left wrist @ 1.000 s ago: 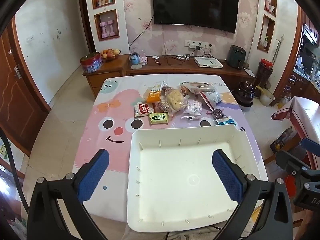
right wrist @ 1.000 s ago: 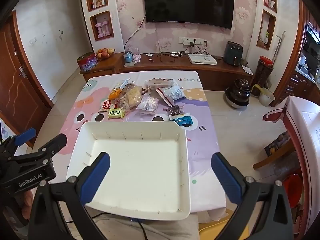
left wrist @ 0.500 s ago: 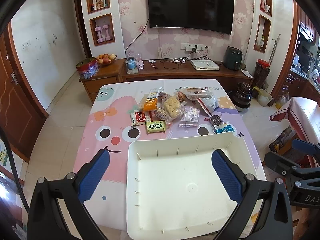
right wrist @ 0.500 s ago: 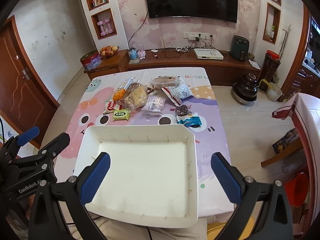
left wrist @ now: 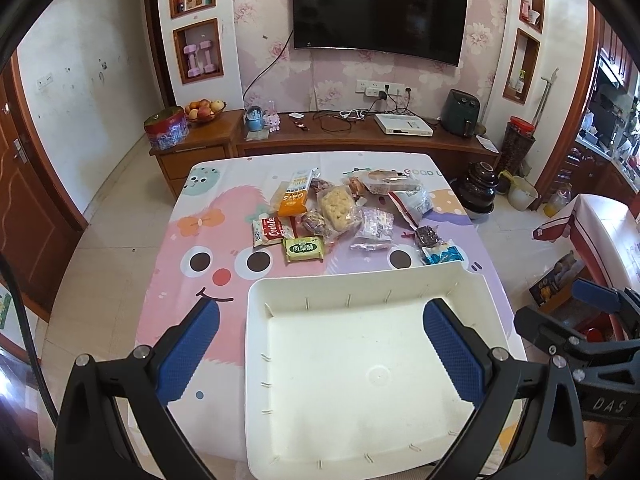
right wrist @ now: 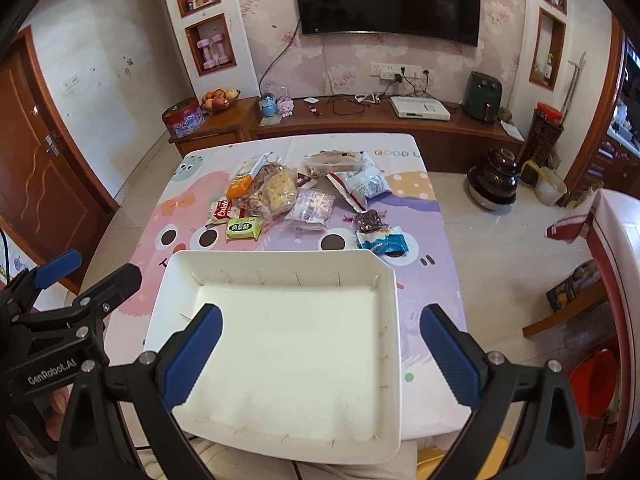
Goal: Organize snacks
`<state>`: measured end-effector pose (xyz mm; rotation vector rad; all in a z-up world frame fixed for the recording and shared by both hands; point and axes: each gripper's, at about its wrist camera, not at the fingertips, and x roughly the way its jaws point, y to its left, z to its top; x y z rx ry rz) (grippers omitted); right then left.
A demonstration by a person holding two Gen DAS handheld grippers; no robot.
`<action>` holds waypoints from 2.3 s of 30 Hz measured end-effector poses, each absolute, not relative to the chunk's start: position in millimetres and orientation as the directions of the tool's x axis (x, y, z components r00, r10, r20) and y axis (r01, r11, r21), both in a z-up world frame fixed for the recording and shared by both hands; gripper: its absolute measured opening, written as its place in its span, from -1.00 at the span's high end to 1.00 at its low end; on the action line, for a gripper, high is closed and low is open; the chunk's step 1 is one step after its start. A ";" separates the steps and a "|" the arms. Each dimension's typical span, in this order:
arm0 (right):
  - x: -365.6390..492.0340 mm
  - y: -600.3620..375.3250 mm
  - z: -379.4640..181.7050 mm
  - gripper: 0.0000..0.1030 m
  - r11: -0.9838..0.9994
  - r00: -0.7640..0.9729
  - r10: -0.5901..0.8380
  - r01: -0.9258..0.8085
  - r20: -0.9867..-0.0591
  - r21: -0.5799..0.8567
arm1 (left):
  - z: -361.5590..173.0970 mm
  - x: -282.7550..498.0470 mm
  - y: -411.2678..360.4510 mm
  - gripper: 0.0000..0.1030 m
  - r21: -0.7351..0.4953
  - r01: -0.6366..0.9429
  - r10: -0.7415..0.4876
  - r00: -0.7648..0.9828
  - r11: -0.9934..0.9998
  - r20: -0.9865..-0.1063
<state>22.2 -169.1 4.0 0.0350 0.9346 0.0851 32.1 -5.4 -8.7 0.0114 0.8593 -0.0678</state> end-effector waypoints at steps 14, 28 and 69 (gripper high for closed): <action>20.3 -164.7 -1.5 -0.90 0.994 0.589 0.109 -0.076 -0.801 0.080 | -12.9 36.5 -4.8 -0.76 -0.014 0.050 -0.042 0.638 0.999 -0.769; 23.0 -167.2 -0.8 -0.90 0.994 0.578 0.113 -0.076 -0.808 0.085 | -6.7 38.8 -7.2 -0.76 -0.027 0.086 -0.077 0.660 0.996 -0.747; 218.7 -235.0 4.5 -0.90 1.000 0.496 0.002 -0.007 -0.869 -0.001 | 47.6 248.3 12.5 -0.79 0.191 0.151 0.051 0.642 0.970 -0.765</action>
